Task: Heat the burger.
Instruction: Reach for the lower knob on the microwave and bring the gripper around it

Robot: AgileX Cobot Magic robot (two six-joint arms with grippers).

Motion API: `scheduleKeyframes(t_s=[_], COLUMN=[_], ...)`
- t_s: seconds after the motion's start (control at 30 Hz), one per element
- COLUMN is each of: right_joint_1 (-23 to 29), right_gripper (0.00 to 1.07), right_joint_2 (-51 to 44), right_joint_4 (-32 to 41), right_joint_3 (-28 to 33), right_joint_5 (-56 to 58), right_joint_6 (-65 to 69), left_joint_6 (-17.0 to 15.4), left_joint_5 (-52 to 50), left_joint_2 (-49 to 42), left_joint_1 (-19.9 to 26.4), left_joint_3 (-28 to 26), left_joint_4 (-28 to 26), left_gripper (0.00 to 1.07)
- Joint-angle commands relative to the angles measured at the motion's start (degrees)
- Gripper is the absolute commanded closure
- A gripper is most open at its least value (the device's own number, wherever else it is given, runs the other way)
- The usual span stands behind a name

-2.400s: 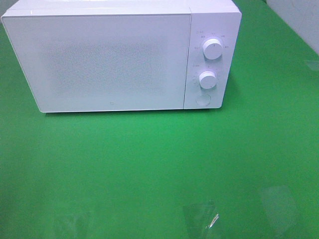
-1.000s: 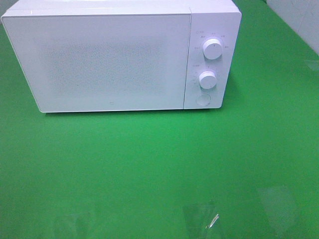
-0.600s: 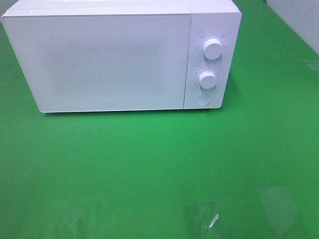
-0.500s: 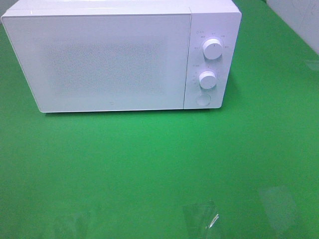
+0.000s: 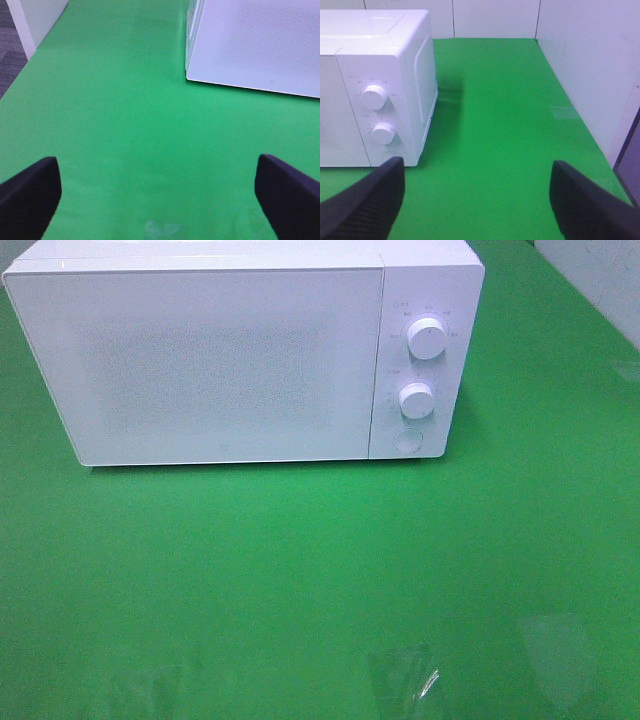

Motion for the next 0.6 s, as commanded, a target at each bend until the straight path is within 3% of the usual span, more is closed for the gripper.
scheduleKeyframes(t_s=[0.03,0.33,0.4,0.6], right_joint_1=[0.0,0.0,0.0,0.0], right_gripper=[0.32,0.32,0.32,0.32], right_joint_2=[1.6,8.88,14.09,22.92], right_joint_4=[0.29,0.29,0.29,0.29], right_joint_3=[1.66,6.7,8.88,9.91], right_joint_5=[-5.9,-18.45,-26.99,-37.07], right_joint_6=[0.8,0.8,0.8,0.8], left_joint_6=[0.0,0.0,0.0,0.0], left_joint_5=[-0.97,-0.97,-0.97,-0.97], left_joint_2=[-0.97,-0.97,-0.97,-0.97], left_joint_1=[0.11,0.11,0.11,0.11], left_joint_3=[0.06,0.06,0.06,0.06], left_joint_4=[-0.4,-0.4,-0.4,-0.4], left_gripper=[0.06,0.06,0.06,0.06])
